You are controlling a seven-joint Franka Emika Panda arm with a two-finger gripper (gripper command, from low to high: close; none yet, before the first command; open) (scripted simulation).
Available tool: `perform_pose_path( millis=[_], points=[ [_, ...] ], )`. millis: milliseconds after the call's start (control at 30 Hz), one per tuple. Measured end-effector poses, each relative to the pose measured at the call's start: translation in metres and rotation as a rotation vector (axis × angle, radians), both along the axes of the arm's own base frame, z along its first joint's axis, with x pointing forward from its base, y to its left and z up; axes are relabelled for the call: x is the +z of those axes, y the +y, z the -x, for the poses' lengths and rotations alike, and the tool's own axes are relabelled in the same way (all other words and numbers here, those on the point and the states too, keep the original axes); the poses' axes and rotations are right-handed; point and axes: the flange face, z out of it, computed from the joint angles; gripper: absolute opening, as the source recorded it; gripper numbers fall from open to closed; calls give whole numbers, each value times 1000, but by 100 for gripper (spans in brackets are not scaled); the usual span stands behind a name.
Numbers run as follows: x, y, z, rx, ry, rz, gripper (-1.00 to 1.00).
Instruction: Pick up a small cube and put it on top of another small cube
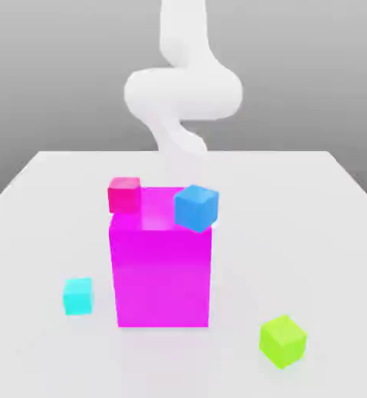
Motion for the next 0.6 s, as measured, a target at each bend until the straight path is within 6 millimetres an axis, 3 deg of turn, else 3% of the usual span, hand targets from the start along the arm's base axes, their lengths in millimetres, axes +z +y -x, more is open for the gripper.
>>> perform_pose_path(
  millis=[133,300,467,600],
  points=[
    [-76,27,-45,71,124,36,0],
    [-176,62,-77,163,271,78,0],
    [-278,96,-84,261,417,119,0],
    [-359,124,-70,350,533,151,0]
  ],
)
